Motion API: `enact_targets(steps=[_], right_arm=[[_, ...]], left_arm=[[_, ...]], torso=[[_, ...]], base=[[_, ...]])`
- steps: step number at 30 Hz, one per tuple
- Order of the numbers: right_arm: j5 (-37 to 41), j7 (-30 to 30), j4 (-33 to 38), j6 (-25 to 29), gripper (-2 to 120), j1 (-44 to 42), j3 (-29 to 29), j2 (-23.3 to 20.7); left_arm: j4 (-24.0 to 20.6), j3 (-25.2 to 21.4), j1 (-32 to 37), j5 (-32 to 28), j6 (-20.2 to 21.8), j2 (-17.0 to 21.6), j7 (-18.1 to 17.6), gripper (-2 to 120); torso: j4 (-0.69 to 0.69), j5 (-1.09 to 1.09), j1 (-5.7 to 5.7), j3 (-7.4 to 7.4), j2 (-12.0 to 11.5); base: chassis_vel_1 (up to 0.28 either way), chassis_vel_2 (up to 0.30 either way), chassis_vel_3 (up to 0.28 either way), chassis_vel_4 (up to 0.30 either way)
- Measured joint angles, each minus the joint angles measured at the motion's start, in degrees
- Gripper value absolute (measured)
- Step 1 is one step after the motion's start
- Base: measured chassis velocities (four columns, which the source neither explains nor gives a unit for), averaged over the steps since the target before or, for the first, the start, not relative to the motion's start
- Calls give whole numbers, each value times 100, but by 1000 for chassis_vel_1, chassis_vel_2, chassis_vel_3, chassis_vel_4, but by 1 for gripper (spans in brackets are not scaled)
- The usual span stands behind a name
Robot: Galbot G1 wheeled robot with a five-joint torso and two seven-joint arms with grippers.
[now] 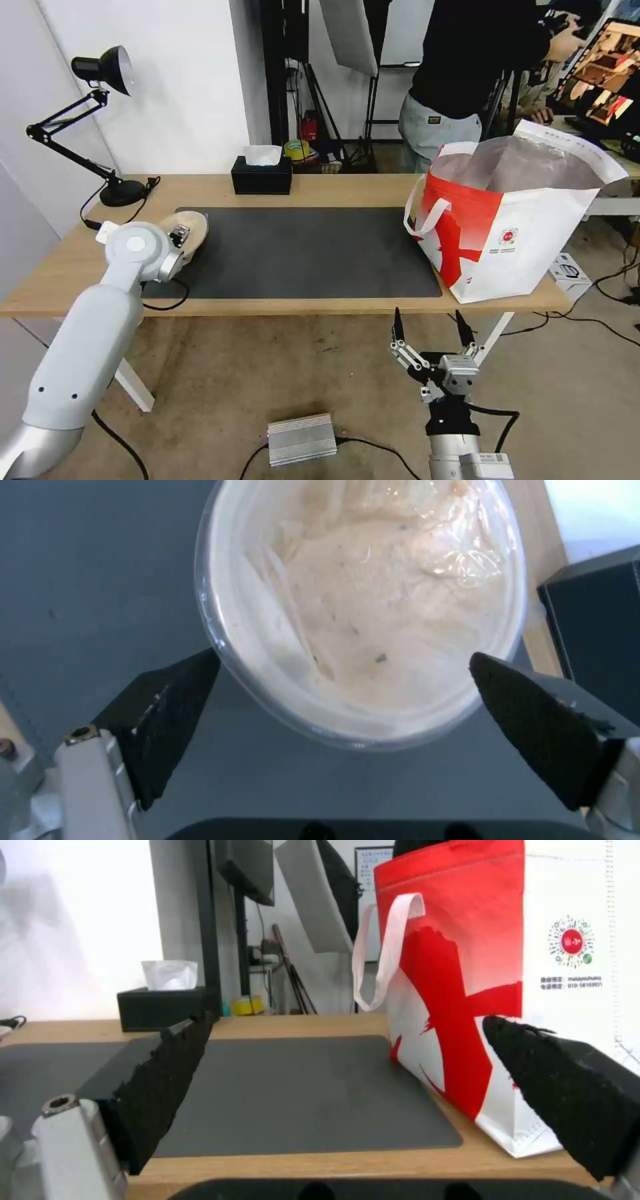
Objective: Pick up the trash from the table and place it into the takeout bag.
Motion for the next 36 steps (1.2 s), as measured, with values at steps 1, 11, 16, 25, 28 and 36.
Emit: enact_targets(steps=[1, 11, 16, 25, 28, 36], right_arm=[[0, 0, 0, 0, 100, 0, 0, 0], [0, 0, 0, 0, 100, 0, 0, 0], [0, 0, 0, 0, 100, 0, 0, 0], [0, 0, 0, 0, 100, 0, 0, 0], [0, 0, 0, 0, 100, 0, 0, 0], [0, 0, 0, 0, 100, 0, 0, 0]], left_arm=[[0, 0, 0, 0, 0, 0, 0, 100], [313, -26, -93, 124, 11, -89, 99, 100], [413, -44, -107, 327, 69, -191, 192, 100], [570, -23, -233, 610, -17, -322, 330, 95], [576, -18, -236, 613, -32, -323, 349, 87], [580, -25, -211, 617, -55, -317, 365, 55]], torso=[[0, 0, 0, 0, 0], [0, 0, 0, 0, 0], [0, -1, 0, 0, 0], [0, 0, 0, 0, 0], [0, 0, 0, 0, 0], [0, 0, 0, 0, 0]], base=[[0, 0, 0, 0], [0, 0, 0, 0], [0, 0, 0, 0], [0, 0, 0, 0], [0, 0, 0, 0], [0, 0, 0, 0]])
